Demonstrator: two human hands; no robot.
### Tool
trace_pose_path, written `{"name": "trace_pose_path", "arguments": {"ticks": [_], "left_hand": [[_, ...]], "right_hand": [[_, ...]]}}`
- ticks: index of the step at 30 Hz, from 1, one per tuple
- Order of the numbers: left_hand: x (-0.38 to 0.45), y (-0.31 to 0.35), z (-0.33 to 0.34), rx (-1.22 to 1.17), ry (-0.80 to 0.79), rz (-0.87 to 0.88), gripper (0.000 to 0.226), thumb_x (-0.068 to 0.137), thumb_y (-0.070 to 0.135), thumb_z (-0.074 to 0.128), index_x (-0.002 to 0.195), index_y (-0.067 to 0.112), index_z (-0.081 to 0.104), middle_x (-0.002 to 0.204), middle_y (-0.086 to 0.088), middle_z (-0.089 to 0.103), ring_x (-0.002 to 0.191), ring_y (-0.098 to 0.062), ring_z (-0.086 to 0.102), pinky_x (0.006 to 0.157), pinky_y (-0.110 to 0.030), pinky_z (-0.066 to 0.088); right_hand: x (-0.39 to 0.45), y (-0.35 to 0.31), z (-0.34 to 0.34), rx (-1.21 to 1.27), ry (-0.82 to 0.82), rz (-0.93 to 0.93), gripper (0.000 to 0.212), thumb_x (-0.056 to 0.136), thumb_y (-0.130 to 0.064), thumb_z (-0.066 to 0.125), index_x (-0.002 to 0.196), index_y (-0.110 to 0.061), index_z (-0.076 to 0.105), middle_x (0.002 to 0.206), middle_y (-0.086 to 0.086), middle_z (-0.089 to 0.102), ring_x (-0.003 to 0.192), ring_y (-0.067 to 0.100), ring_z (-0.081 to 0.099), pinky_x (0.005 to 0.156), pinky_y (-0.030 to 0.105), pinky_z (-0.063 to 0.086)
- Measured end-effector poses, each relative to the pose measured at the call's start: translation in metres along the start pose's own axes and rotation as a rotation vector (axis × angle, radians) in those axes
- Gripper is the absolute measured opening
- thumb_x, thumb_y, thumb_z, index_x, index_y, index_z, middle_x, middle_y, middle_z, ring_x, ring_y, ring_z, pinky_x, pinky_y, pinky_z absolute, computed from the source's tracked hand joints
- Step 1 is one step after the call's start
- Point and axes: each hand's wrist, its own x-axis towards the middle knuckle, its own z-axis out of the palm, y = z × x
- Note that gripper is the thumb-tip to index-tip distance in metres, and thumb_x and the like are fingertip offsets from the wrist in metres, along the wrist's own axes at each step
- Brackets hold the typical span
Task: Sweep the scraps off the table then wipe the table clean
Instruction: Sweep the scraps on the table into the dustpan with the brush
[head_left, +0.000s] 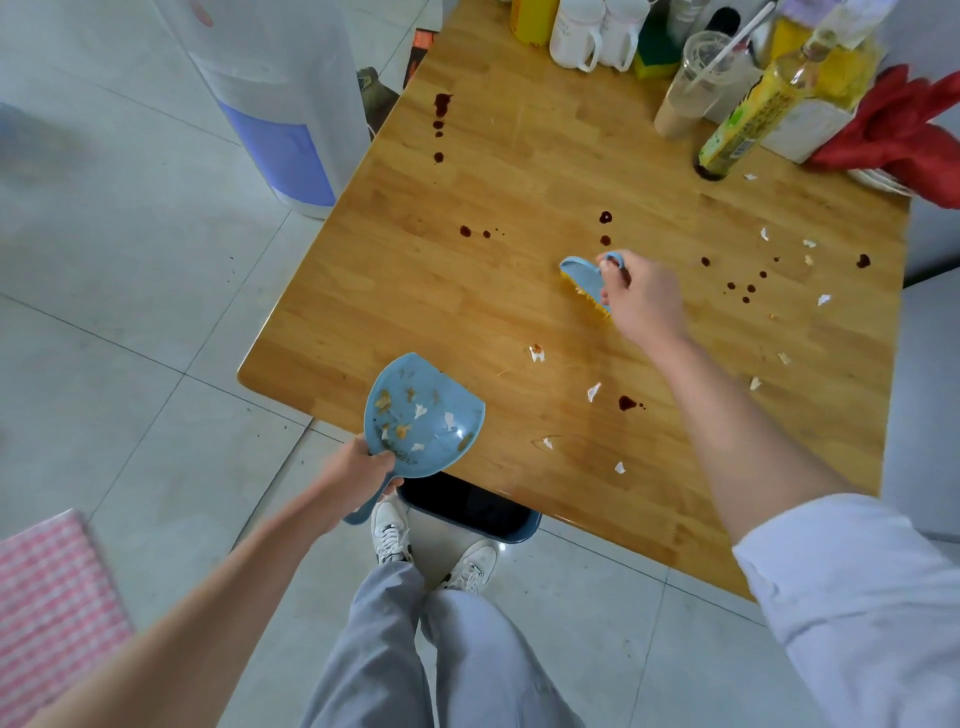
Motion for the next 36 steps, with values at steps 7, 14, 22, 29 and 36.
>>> {"name": "trace_pose_path", "arguments": {"ticks": [7, 14, 22, 29, 36], "left_hand": [[-0.017, -0.017, 0.007, 0.029, -0.006, -0.017, 0.024, 0.093, 0.008, 0.05, 0.077, 0.008, 0.067, 0.06, -0.001, 0.067, 0.049, -0.009, 0.058, 0.049, -0.017, 0.043], [-0.038, -0.034, 0.009, -0.005, -0.146, 0.004, 0.018, 0.095, 0.006, 0.048, 0.087, 0.01, 0.065, 0.066, -0.003, 0.066, 0.05, -0.008, 0.057, 0.048, -0.016, 0.043], [-0.043, -0.065, 0.017, 0.064, -0.279, 0.02, 0.022, 0.095, 0.004, 0.043, 0.098, 0.01, 0.064, 0.073, -0.001, 0.068, 0.052, -0.003, 0.061, 0.046, -0.014, 0.044], [-0.044, -0.087, 0.041, 0.275, -0.377, 0.092, 0.023, 0.088, 0.014, 0.045, 0.096, 0.009, 0.066, 0.085, -0.006, 0.073, 0.073, -0.016, 0.065, 0.073, -0.035, 0.056], [-0.048, -0.097, 0.084, 0.318, -0.422, 0.101, 0.024, 0.087, 0.017, 0.049, 0.104, 0.022, 0.065, 0.096, 0.005, 0.073, 0.09, -0.011, 0.067, 0.077, -0.025, 0.054]], "right_hand": [[-0.063, -0.008, 0.009, 0.084, -0.301, -0.08, 0.022, 0.103, -0.026, 0.05, 0.112, -0.03, 0.07, 0.08, -0.004, 0.072, 0.074, 0.011, 0.071, 0.059, 0.025, 0.056], [-0.063, -0.006, -0.005, 0.179, -0.172, -0.045, 0.022, 0.103, -0.026, 0.05, 0.106, -0.036, 0.069, 0.08, -0.009, 0.072, 0.072, 0.001, 0.069, 0.06, 0.016, 0.047], [-0.093, -0.025, 0.027, 0.102, -0.356, -0.094, 0.019, 0.1, -0.034, 0.055, 0.109, -0.037, 0.071, 0.081, 0.0, 0.072, 0.051, 0.003, 0.047, 0.05, 0.018, 0.036], [-0.13, -0.012, -0.01, 0.194, -0.191, 0.048, 0.018, 0.1, -0.032, 0.054, 0.102, -0.039, 0.071, 0.084, -0.008, 0.073, 0.077, 0.012, 0.07, 0.066, 0.033, 0.053], [-0.113, 0.011, -0.04, 0.277, 0.046, 0.117, 0.02, 0.1, -0.028, 0.053, 0.105, -0.029, 0.072, 0.085, -0.004, 0.075, 0.083, 0.008, 0.072, 0.077, 0.028, 0.056]]}}
